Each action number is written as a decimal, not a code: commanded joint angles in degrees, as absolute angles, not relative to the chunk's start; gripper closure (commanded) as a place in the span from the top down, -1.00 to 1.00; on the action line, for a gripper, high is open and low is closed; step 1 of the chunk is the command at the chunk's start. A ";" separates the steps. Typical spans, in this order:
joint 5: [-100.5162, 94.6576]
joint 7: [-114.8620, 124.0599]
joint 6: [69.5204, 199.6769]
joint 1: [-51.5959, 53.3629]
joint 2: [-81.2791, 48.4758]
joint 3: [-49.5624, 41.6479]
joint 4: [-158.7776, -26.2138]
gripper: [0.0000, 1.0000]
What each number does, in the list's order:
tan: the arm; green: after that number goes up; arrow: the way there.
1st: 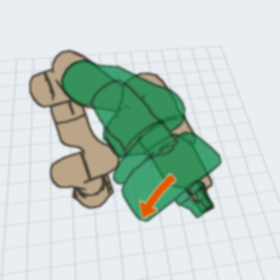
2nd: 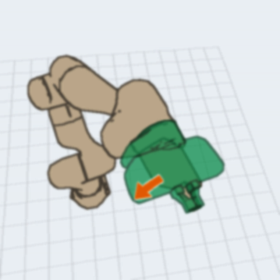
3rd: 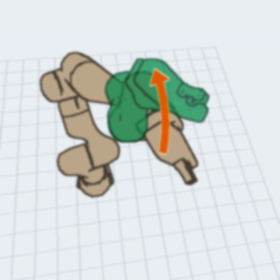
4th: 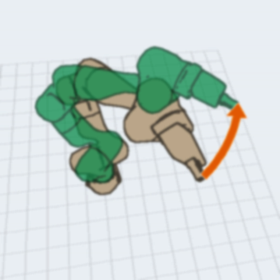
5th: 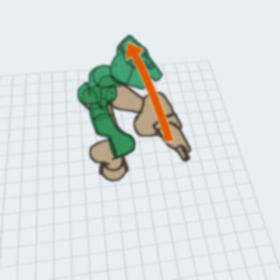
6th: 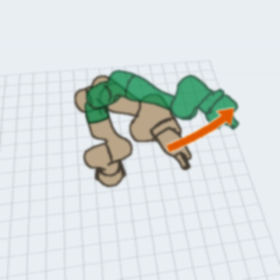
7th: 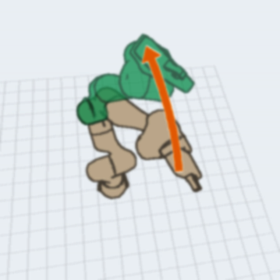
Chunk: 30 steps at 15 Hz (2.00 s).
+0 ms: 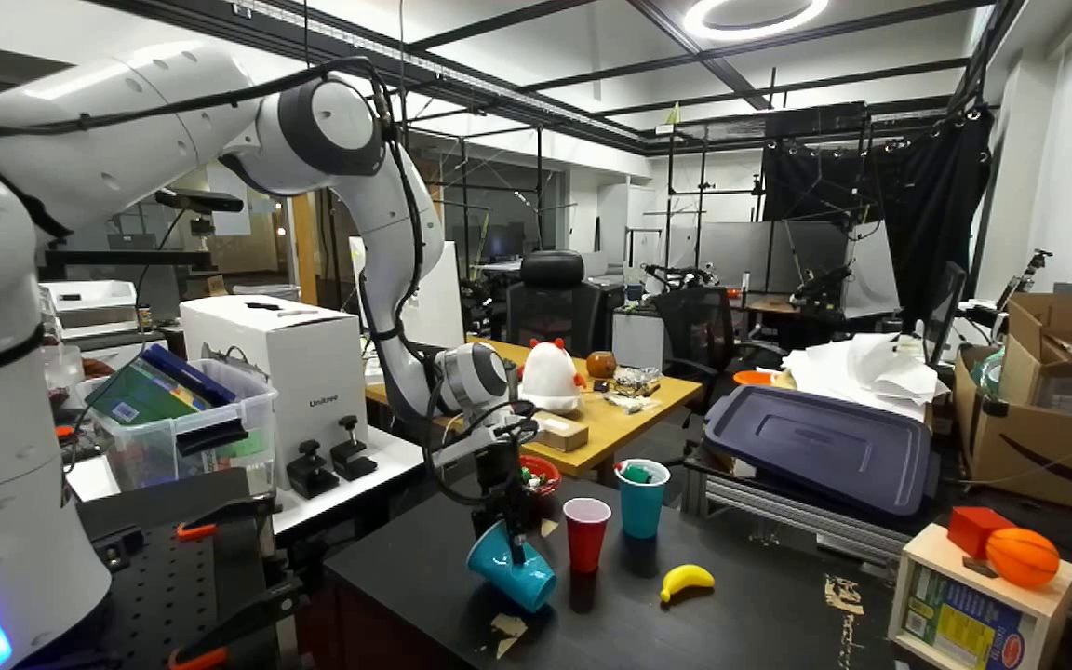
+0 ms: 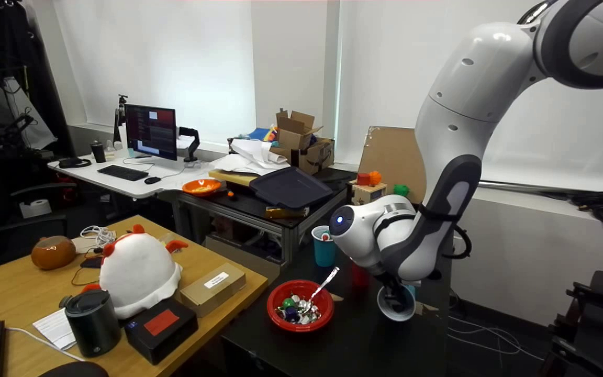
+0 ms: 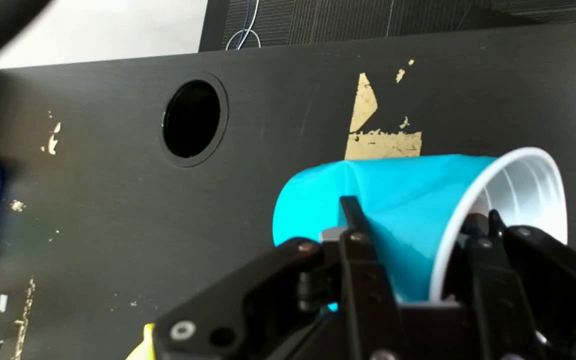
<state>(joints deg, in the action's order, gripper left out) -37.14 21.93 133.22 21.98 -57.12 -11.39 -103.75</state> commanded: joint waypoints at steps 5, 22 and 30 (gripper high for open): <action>-36.52 22.55 134.50 19.75 -46.31 -9.86 -110.74 -0.98; 0.59 -16.74 147.36 -8.45 -46.96 12.50 -113.87 -0.98; 6.90 -18.57 147.65 -11.40 -49.76 13.11 -113.20 -0.98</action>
